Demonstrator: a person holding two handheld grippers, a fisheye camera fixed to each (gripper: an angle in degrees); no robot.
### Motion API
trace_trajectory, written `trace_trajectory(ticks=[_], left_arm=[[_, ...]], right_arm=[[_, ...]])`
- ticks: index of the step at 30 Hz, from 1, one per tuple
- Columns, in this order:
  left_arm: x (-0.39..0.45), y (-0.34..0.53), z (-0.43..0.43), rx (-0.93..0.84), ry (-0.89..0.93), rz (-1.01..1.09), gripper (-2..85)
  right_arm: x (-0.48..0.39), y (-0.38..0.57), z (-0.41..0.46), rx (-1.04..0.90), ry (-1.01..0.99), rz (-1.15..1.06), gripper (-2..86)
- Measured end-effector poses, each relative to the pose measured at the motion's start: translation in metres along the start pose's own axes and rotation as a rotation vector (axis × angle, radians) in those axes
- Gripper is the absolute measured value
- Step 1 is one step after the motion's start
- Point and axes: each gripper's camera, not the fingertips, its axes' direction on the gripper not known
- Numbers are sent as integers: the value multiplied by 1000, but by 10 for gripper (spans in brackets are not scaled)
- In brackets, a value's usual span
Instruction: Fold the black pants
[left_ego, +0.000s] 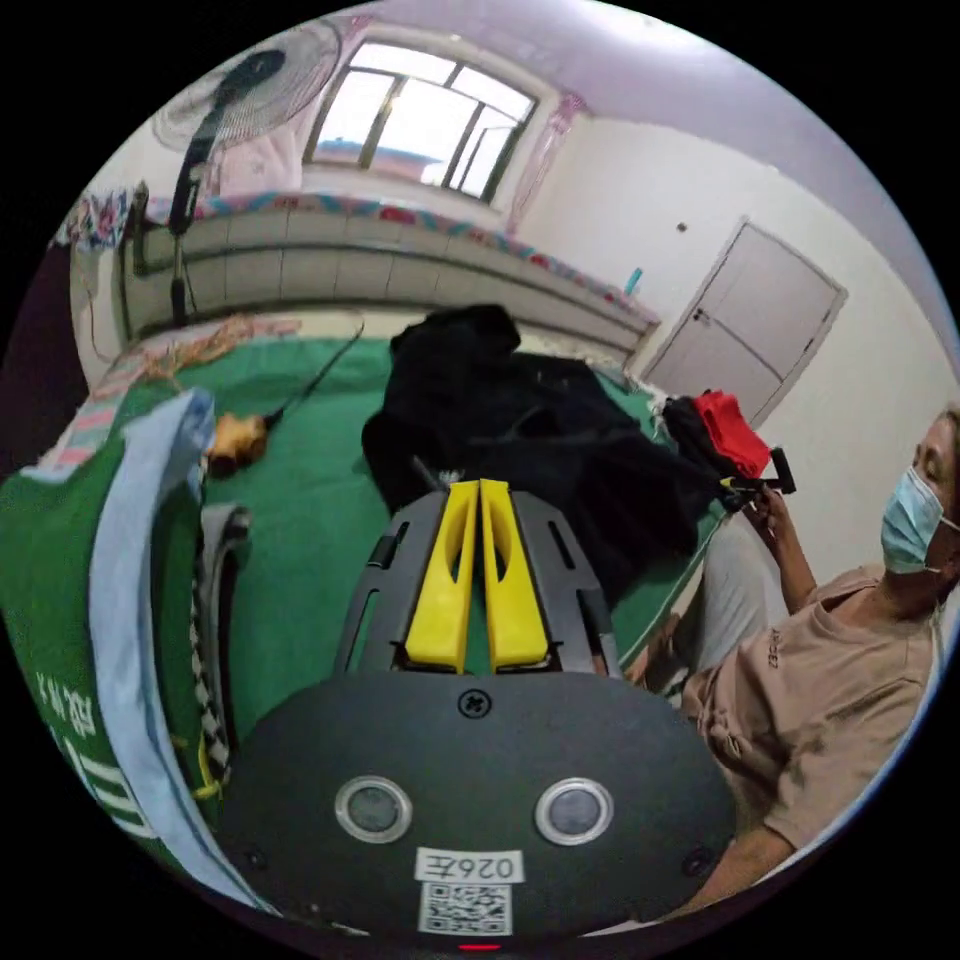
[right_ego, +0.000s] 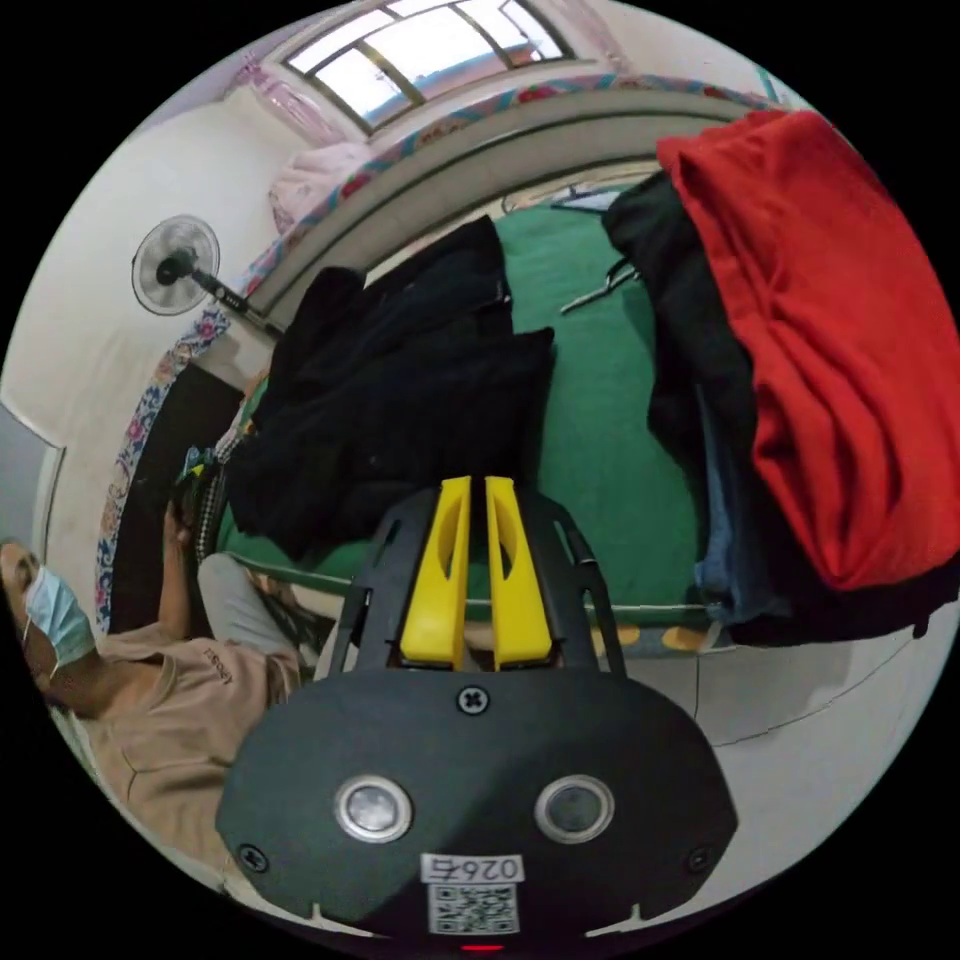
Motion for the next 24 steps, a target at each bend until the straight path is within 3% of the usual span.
trace_trajectory(ticks=[3,6,8,10,12,13,15,17,20,21,24], left_arm=[[22,-48,31,26,101,101,-10],[38,-91,105,-128,187,144,-10],[40,-99,157,-292,121,124,-10],[42,-78,215,-592,-15,177,-10],[41,-67,195,-496,-17,170,-10],[40,-59,185,-550,-17,183,-10],[33,-50,170,-597,30,150,-9],[20,-43,159,-664,137,106,-8],[-18,-50,122,-518,178,-36,-6],[-36,-57,100,-368,146,-119,-4],[-72,-70,71,-120,84,-264,29]], right_arm=[[-29,-17,-7,135,82,-49,-10],[-71,-48,14,161,70,-172,-9],[-100,-79,48,128,80,-256,-9],[-110,-102,90,21,119,-294,-9],[-108,-113,146,-196,190,-317,-9],[-103,-107,181,-359,217,-357,-9],[-99,-93,172,-234,165,-382,-9],[-83,-83,172,-360,5,-379,-9],[-70,-82,155,-369,-33,-377,-8],[-69,-84,149,-331,-14,-374,-8],[-65,-106,114,-94,39,-309,-4]])
